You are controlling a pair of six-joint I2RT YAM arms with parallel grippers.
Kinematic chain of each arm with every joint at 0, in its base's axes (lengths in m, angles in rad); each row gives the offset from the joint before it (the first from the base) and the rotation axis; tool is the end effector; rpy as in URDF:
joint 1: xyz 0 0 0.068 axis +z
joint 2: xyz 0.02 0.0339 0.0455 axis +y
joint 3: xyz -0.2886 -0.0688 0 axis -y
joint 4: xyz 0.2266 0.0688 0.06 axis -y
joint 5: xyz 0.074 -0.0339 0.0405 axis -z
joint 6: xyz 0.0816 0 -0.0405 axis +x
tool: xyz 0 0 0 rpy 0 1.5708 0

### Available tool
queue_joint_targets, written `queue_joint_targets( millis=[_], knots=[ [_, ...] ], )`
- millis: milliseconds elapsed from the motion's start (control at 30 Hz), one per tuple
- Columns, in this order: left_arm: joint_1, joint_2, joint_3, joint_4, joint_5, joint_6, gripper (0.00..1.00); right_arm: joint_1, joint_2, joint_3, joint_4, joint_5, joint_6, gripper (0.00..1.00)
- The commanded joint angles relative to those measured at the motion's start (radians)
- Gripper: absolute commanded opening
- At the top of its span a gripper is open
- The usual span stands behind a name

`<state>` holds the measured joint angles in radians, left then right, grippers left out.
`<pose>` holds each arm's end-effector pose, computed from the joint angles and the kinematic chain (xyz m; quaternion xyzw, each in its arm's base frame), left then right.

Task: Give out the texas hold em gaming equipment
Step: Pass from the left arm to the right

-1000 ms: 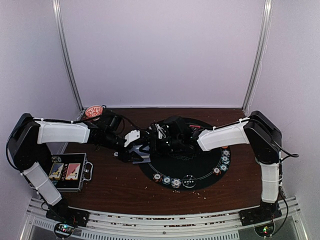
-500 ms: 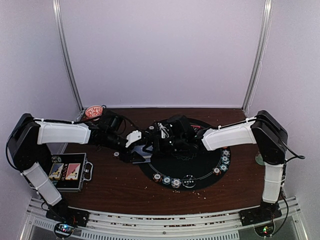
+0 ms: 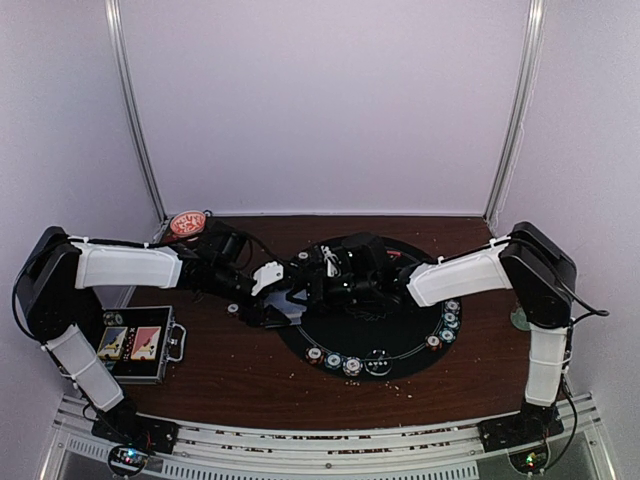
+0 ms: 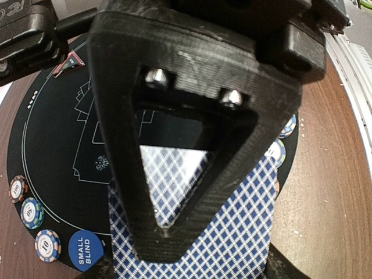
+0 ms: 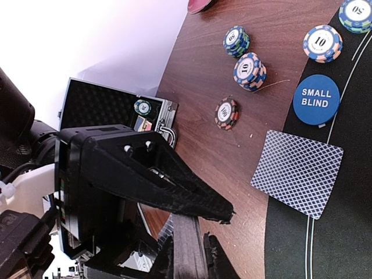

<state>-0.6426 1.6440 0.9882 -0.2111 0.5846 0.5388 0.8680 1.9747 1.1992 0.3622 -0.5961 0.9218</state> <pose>0.2526 -0.2453 0.2024 0.5831 0.6912 -0.2873 0.3156 0.2668 0.3858 0.2062 -0.1390 0.8043 0.5617 0.1353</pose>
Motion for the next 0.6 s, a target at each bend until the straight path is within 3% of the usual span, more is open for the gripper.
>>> queue_joint_targets(
  millis=[0,400,467,567],
  knots=[
    [0.007,-0.001,0.007,0.018,-0.01,-0.01,0.68,-0.004,-0.005,-0.039,0.093,-0.014,0.048,0.0],
    [0.007,0.005,0.004,0.019,-0.018,0.001,0.79,0.0,-0.009,-0.061,0.171,-0.022,0.09,0.0],
    [0.007,0.008,0.004,0.018,-0.02,0.004,0.83,0.002,-0.01,-0.062,0.178,-0.022,0.095,0.0],
    [0.006,0.008,0.004,0.018,-0.021,0.01,0.97,0.003,-0.015,-0.062,0.186,-0.018,0.1,0.0]
  ],
)
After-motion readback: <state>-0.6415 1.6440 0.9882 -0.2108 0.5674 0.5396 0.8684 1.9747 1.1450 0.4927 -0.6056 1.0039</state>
